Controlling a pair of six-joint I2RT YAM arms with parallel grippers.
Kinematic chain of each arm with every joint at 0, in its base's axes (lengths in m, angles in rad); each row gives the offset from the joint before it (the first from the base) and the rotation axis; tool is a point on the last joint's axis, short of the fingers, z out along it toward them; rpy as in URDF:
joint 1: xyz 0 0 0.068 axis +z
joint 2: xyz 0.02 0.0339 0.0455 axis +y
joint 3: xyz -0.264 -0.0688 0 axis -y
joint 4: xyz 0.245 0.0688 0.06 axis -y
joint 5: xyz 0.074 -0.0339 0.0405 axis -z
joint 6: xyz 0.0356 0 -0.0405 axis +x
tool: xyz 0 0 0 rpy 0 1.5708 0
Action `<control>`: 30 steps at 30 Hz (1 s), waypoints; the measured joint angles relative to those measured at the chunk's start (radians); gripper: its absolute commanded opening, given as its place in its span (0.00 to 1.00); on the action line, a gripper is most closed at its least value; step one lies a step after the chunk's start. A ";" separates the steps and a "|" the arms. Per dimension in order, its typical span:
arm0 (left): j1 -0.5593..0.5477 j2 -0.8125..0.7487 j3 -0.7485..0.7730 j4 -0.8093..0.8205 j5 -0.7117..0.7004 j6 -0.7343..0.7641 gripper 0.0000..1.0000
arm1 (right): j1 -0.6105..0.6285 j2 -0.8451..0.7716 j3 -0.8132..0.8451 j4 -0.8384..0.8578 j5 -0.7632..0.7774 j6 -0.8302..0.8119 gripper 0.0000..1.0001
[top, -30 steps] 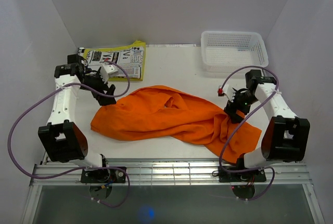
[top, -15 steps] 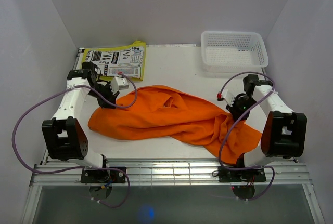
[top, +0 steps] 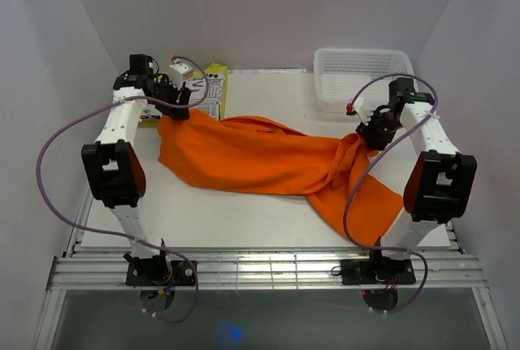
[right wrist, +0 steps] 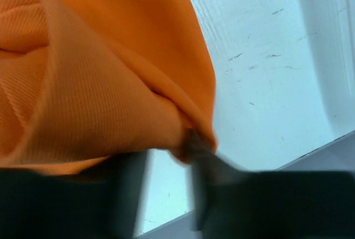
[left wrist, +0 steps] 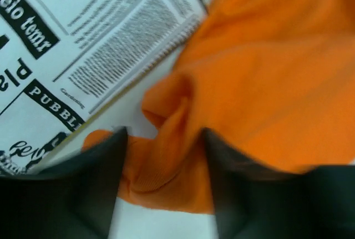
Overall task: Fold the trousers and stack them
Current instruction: Flatten the trousers out
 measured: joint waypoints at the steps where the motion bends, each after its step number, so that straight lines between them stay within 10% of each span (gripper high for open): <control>1: 0.000 0.069 0.051 0.024 -0.031 -0.046 0.98 | 0.000 0.037 0.013 0.017 0.015 0.022 0.70; 2: 0.002 0.136 0.093 0.054 -0.057 -0.086 0.98 | 0.000 0.072 0.022 0.030 0.035 0.034 0.95; 8: 0.078 0.283 0.127 0.079 -0.095 -0.280 0.98 | -0.026 0.120 0.019 0.077 0.103 0.083 0.90; 13: 0.246 0.040 -0.080 0.119 -0.063 -0.342 0.96 | -0.042 -0.089 -0.076 0.085 0.090 0.085 1.00; 16: 0.343 -0.121 -0.201 0.122 -0.040 -0.335 0.91 | -0.031 -0.230 -0.142 0.086 0.064 0.061 0.88; 30: 0.344 -0.179 -0.584 -0.026 0.104 0.328 0.89 | 0.143 -0.222 -0.380 0.061 0.050 -0.011 0.74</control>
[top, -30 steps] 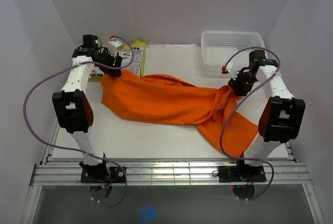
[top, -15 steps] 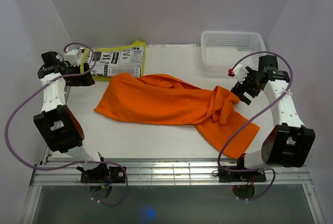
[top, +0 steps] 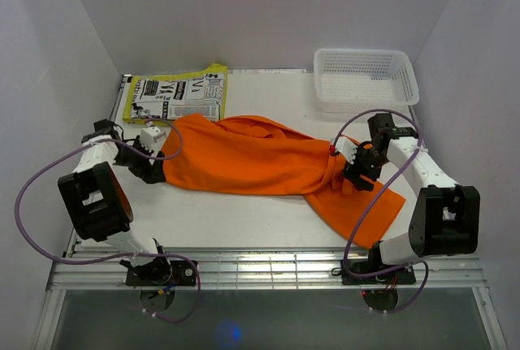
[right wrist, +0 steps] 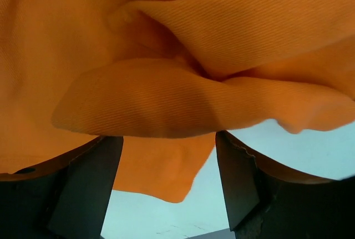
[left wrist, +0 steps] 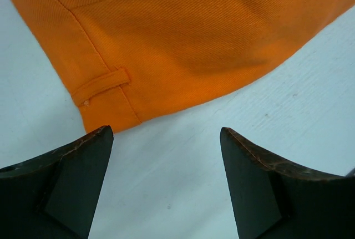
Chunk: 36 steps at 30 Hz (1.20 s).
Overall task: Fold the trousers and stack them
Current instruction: Flatten the trousers out
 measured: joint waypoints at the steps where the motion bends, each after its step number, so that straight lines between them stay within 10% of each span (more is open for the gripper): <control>1: -0.006 0.005 0.000 0.010 -0.003 0.021 0.89 | 0.003 0.000 -0.020 0.003 0.005 0.006 0.74; 8: -0.125 0.011 -0.116 0.146 -0.069 0.109 0.83 | 0.003 0.000 -0.188 0.031 0.073 0.048 0.73; 16: -0.177 0.018 -0.161 0.242 -0.154 0.179 0.23 | 0.011 0.023 -0.254 0.110 0.185 0.070 0.73; 22: -0.142 0.048 -0.113 0.184 -0.155 0.180 0.02 | -0.014 0.195 -0.104 0.132 0.314 0.099 0.70; 36: -0.047 0.092 -0.051 0.047 -0.135 0.105 0.00 | -0.140 0.258 0.365 0.199 0.221 0.109 0.86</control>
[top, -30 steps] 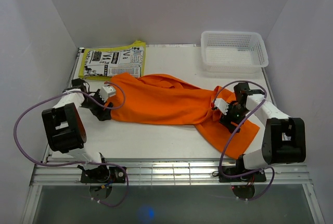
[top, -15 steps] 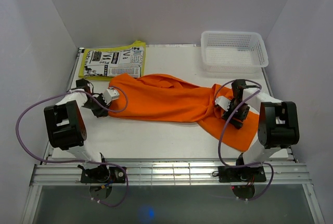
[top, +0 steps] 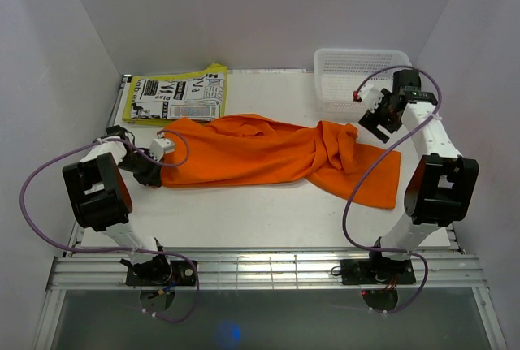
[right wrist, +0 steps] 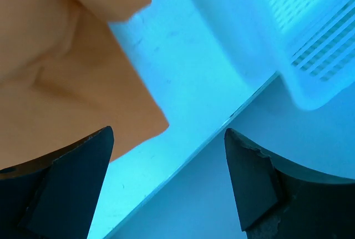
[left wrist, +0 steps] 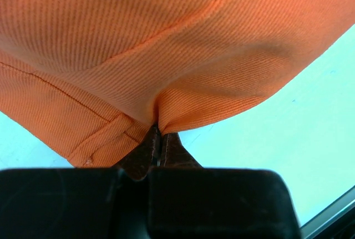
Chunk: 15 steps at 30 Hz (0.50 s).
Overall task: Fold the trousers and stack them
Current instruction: Flatten the trousers out
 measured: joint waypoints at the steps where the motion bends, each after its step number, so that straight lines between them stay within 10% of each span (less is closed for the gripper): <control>1: 0.000 0.000 0.001 -0.004 0.004 -0.007 0.00 | 0.005 -0.006 0.048 -0.032 -0.038 0.021 0.85; 15: 0.000 0.005 0.021 -0.014 0.031 -0.079 0.00 | 0.346 0.019 -0.047 -0.033 -0.212 0.411 0.54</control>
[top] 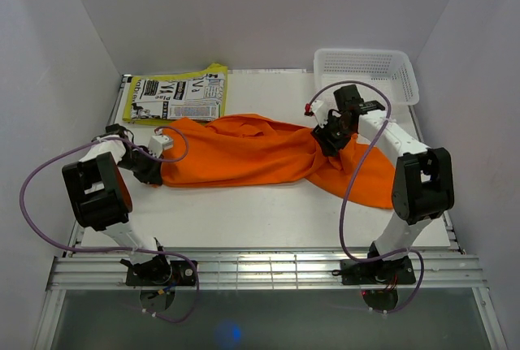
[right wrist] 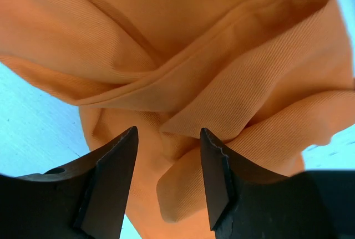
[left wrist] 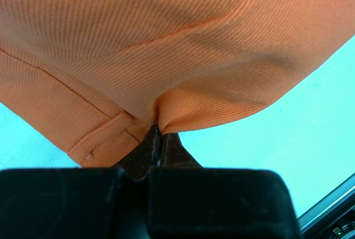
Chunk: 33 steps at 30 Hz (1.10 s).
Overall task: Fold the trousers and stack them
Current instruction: Flatten the trousers out
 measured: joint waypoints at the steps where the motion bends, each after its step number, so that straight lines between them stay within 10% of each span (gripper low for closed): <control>1: 0.000 0.000 0.000 0.000 0.001 -0.003 0.00 | 0.000 0.008 -0.019 0.018 0.014 0.018 0.54; 18: 0.000 0.027 0.000 0.032 0.003 -0.038 0.00 | -0.010 0.040 -0.152 0.135 0.102 0.138 0.61; 26: 0.000 0.033 0.004 0.034 0.012 -0.067 0.00 | -0.008 0.031 -0.244 0.201 0.173 0.126 0.09; 33: 0.001 0.033 0.006 0.037 0.011 -0.082 0.00 | -0.016 -0.020 -0.262 0.219 0.243 0.098 0.08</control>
